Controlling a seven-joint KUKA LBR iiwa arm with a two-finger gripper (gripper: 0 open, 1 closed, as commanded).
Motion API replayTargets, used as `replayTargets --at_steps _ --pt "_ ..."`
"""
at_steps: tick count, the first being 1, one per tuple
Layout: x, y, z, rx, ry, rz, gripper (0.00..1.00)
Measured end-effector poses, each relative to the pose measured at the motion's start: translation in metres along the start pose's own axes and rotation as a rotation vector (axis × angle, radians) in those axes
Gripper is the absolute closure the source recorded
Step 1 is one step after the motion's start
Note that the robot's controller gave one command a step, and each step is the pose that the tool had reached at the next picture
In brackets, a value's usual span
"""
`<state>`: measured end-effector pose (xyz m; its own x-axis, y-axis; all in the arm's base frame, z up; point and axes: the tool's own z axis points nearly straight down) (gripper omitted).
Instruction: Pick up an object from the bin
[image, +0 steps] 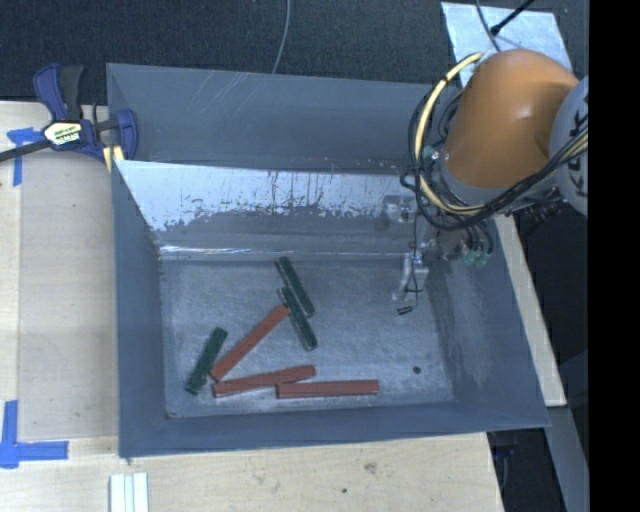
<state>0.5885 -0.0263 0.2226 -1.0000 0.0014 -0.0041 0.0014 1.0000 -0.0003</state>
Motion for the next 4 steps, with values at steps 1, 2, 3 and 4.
replayTargets --at_steps 1,2,3,4 --pt "-0.004 0.019 0.046 0.000 -0.003 -0.098 0.00" --pt "0.005 0.082 0.082 0.000 0.000 -0.257 0.00" --pt "0.000 0.097 0.131 -0.006 -0.002 -0.400 0.00" --pt "-0.003 0.159 0.150 -0.005 -0.005 -0.628 1.00"
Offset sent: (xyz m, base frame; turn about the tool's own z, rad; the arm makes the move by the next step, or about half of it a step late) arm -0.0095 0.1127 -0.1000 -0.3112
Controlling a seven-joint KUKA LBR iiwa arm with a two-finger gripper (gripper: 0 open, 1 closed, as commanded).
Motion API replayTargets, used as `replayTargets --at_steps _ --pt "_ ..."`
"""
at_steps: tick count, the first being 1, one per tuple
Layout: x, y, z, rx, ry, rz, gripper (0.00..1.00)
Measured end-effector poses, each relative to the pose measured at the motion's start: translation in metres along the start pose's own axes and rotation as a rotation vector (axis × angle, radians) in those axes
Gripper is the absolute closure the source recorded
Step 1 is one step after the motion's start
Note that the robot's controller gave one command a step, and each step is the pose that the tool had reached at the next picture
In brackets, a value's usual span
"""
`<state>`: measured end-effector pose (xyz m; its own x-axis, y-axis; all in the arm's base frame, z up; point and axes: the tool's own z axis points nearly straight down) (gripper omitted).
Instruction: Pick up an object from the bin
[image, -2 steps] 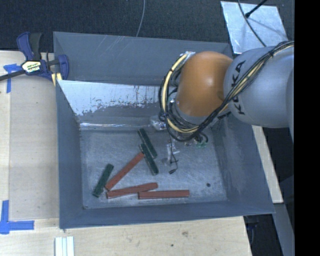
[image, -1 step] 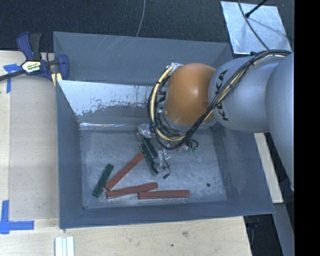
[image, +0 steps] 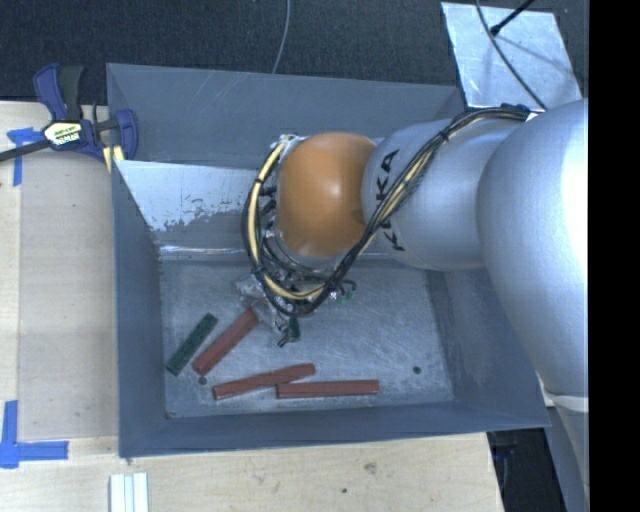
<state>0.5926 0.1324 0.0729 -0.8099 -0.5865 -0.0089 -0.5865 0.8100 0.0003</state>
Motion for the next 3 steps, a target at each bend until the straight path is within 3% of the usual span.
replayTargets --at_steps 1,2,3 --pt "0.000 0.000 0.000 0.000 0.000 0.000 1.00" --pt "0.021 0.043 -0.018 0.001 0.010 -0.138 1.00" --pt "-0.012 0.022 -0.106 0.000 0.007 -0.054 0.00"
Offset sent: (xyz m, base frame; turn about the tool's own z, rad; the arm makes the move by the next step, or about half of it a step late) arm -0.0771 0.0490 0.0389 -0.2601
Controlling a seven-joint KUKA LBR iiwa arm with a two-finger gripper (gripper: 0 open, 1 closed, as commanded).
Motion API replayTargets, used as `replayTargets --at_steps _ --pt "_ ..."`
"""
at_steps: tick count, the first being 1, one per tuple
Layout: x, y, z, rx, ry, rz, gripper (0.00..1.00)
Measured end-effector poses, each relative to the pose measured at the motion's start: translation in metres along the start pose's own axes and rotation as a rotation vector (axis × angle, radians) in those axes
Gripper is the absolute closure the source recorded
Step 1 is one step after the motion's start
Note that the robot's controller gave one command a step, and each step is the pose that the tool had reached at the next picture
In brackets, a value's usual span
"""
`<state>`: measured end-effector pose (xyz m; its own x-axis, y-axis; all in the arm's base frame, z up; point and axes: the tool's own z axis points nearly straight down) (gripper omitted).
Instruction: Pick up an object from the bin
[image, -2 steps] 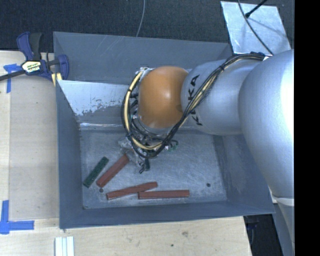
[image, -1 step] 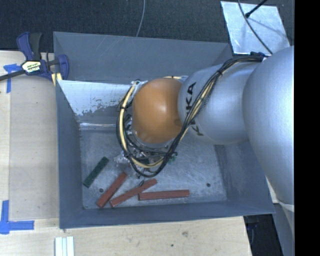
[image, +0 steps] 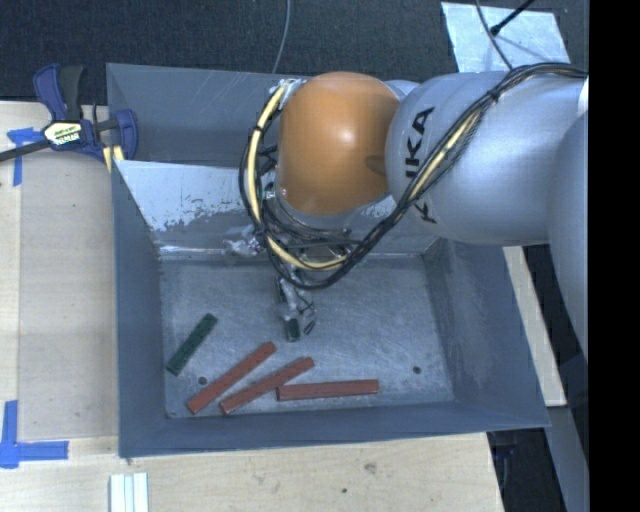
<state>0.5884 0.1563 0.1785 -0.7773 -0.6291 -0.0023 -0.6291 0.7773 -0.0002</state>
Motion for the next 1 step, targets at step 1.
replayTargets --at_steps 1 --pt "0.0000 0.0000 0.0001 0.000 0.000 0.000 0.00"
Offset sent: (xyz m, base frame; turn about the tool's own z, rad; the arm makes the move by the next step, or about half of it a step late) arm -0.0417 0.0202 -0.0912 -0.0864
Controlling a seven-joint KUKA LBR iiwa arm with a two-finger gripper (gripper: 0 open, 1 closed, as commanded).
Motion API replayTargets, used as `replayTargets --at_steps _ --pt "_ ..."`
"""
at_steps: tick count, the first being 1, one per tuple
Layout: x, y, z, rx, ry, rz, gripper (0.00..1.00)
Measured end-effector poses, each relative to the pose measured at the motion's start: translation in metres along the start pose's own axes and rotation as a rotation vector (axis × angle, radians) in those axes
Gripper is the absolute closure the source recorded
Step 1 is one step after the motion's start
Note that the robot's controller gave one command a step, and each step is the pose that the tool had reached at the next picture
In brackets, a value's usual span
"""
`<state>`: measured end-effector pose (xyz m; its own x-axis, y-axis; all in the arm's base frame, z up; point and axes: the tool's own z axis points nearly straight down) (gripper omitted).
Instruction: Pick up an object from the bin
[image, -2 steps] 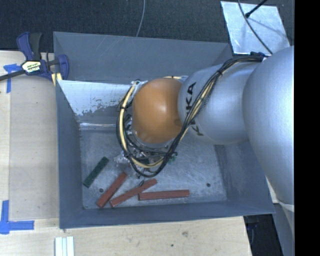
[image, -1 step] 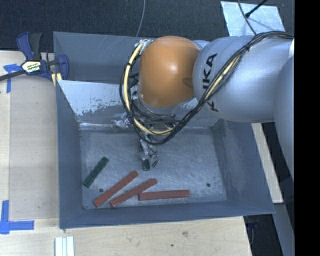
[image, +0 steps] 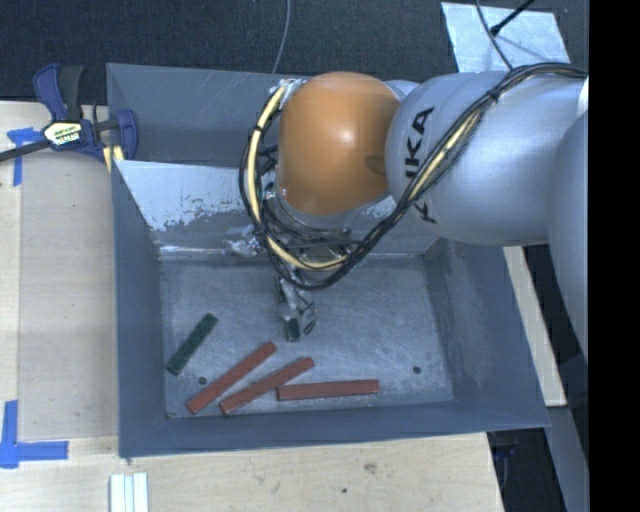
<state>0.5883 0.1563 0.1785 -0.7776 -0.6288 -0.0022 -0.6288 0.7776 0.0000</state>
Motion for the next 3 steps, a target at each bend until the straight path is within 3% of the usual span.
replayTargets --at_steps 1,2,3 --pt "0.013 0.028 0.063 0.002 -0.005 -0.059 0.00" --pt "0.033 0.029 0.094 -0.001 0.001 0.071 0.00" --pt "0.034 0.031 0.107 0.001 -0.004 -0.055 1.00"
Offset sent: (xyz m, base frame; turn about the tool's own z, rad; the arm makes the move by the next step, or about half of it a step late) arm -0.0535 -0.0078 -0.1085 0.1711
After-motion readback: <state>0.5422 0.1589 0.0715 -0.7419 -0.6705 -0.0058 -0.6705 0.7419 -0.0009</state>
